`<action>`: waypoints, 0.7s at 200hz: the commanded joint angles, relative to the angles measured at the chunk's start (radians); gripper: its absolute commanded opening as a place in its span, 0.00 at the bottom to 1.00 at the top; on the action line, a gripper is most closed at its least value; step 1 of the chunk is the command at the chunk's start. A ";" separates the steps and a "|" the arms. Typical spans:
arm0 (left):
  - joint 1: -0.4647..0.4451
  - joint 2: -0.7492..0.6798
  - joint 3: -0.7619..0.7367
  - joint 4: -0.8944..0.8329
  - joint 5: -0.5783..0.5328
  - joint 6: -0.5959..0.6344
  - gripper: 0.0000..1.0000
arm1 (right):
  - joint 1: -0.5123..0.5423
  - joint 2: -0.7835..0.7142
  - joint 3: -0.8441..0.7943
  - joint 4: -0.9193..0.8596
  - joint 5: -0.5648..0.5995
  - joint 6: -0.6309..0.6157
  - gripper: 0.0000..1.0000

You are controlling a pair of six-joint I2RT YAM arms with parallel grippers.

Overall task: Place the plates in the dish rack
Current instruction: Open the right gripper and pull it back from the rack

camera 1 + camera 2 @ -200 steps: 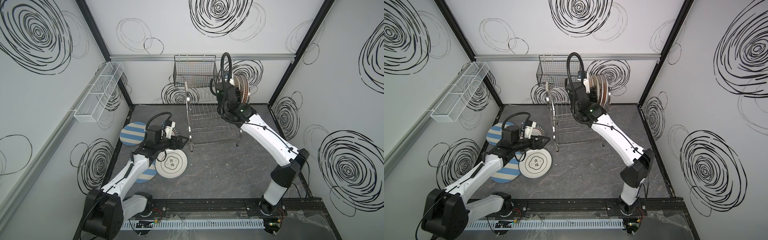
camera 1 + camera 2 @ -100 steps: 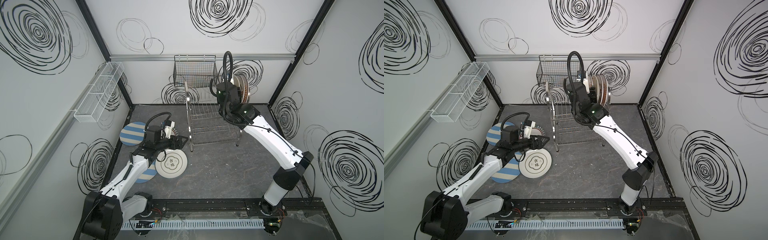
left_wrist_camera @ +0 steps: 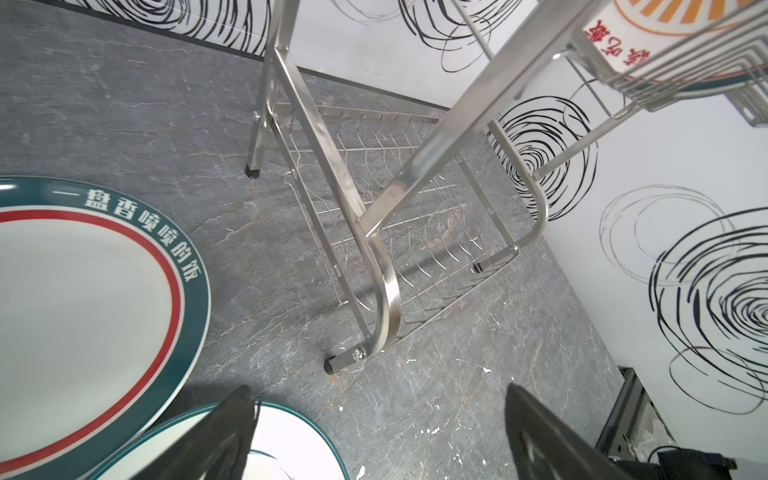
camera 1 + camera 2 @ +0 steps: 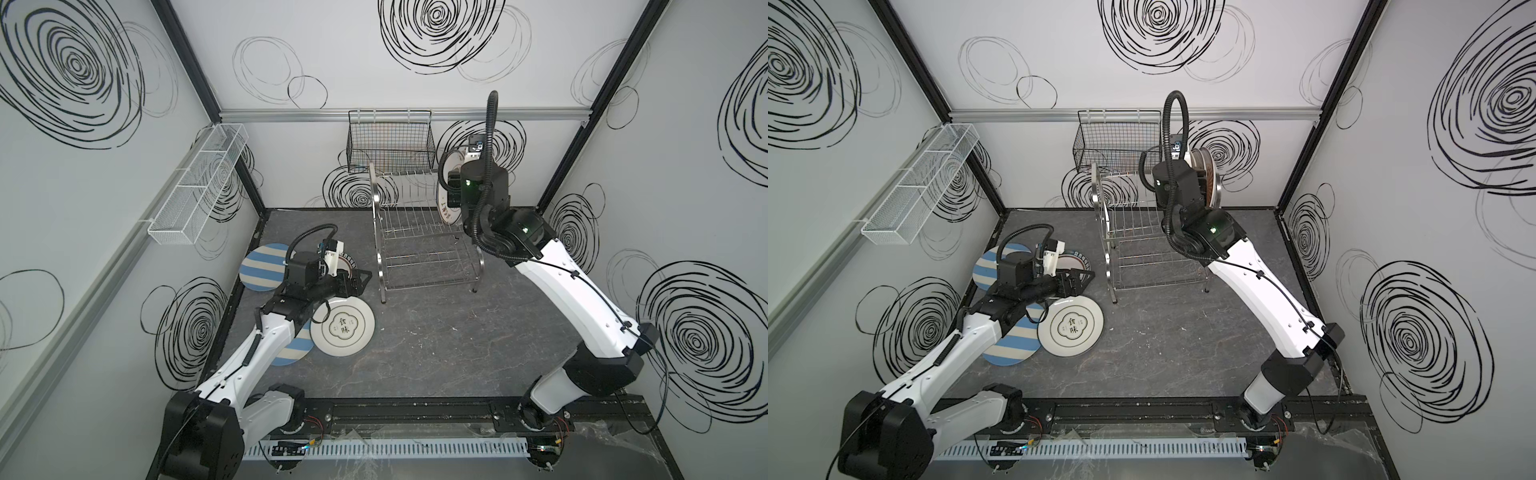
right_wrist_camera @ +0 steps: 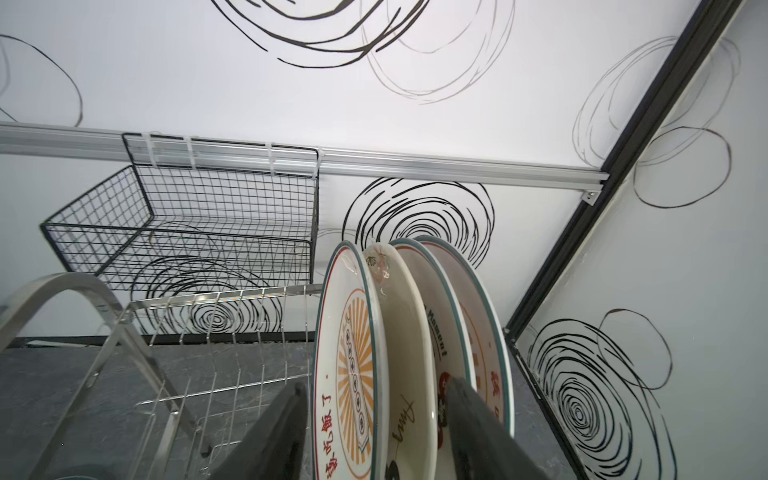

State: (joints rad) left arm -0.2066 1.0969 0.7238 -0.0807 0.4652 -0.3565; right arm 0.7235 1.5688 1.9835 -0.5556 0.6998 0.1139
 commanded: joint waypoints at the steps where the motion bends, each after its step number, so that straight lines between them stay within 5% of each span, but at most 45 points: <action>1: 0.007 -0.034 -0.001 -0.012 -0.066 -0.034 0.96 | 0.003 -0.079 -0.020 -0.049 -0.084 0.029 0.60; 40: 0.007 -0.088 -0.015 -0.008 -0.117 -0.041 0.96 | 0.001 -0.226 -0.222 0.041 -0.221 0.040 0.63; 98: 0.008 -0.087 -0.053 -0.053 -0.295 -0.125 0.96 | 0.002 -0.430 -0.615 0.240 -0.687 0.049 0.68; 140: -0.004 -0.116 -0.089 -0.091 -0.348 -0.154 0.96 | 0.007 -0.539 -0.826 0.312 -0.819 0.137 0.74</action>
State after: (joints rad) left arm -0.2066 1.0111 0.6613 -0.1616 0.1932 -0.4801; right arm 0.7258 1.0920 1.2312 -0.3397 0.0174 0.1921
